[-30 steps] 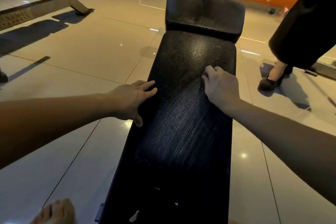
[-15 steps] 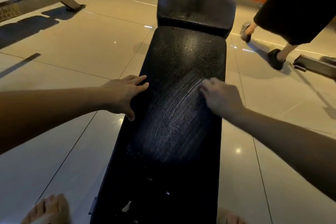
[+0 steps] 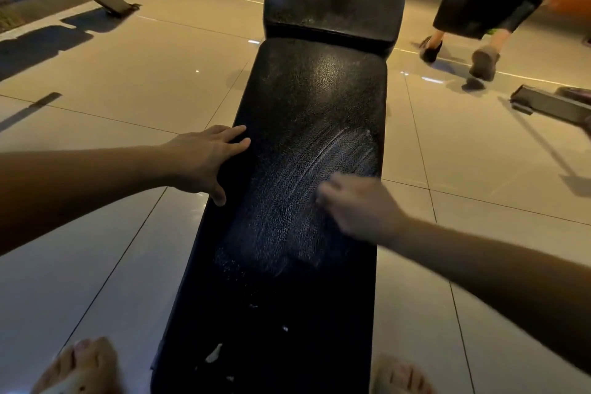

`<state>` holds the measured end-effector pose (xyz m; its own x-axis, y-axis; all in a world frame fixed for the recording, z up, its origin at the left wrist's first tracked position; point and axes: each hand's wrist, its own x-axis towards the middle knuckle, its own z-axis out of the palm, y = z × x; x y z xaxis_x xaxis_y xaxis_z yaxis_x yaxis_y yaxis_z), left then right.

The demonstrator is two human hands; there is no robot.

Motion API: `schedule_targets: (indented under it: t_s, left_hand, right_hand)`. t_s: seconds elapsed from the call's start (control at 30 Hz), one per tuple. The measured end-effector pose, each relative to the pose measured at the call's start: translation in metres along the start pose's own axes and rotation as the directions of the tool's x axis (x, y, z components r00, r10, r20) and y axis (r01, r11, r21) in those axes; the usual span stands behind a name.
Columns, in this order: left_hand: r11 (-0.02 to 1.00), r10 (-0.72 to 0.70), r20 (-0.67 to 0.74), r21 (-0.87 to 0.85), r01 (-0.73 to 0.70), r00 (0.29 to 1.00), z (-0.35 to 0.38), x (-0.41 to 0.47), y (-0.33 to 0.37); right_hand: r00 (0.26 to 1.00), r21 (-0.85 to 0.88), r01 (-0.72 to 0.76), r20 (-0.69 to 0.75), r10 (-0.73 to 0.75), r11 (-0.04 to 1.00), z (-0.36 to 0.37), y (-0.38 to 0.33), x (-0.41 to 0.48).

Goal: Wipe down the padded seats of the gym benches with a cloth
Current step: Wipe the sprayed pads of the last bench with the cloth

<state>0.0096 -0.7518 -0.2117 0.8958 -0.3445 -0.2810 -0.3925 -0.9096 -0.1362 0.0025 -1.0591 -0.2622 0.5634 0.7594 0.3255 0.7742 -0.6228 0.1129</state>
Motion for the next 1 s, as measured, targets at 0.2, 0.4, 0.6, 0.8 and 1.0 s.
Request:
schedule_targets:
  t_s: [0.2, 0.4, 0.6, 0.8, 1.0]
  left_hand:
    - [1.000, -0.001, 0.003, 0.007, 0.001, 1.000, 0.002, 0.002, -0.001]
    - [1.000, 0.006, -0.008, 0.003, -0.006, 1.000, 0.002, 0.002, -0.003]
    - [1.000, 0.003, -0.017, -0.017, -0.003, 1.000, 0.001, 0.000, -0.001]
    - [1.000, 0.003, -0.018, -0.019, -0.003, 1.000, 0.000, 0.000, 0.001]
    - [1.000, 0.005, -0.021, -0.013, -0.005, 1.000, 0.000, 0.000, 0.000]
  right_hand:
    - [0.927, -0.154, -0.371, -0.124, 0.354, 0.916, -0.008, 0.040, 0.026]
    - [0.989, 0.114, 0.094, 0.100, -0.105, 0.989, 0.009, -0.081, 0.000]
    - [1.000, -0.003, 0.022, -0.015, -0.022, 1.000, 0.007, -0.009, 0.021]
    - [0.887, -0.145, -0.460, -0.123, 0.445, 0.876, -0.007, 0.055, 0.052]
    - [0.974, 0.167, 0.128, 0.166, -0.156, 0.978, 0.011, -0.099, 0.016]
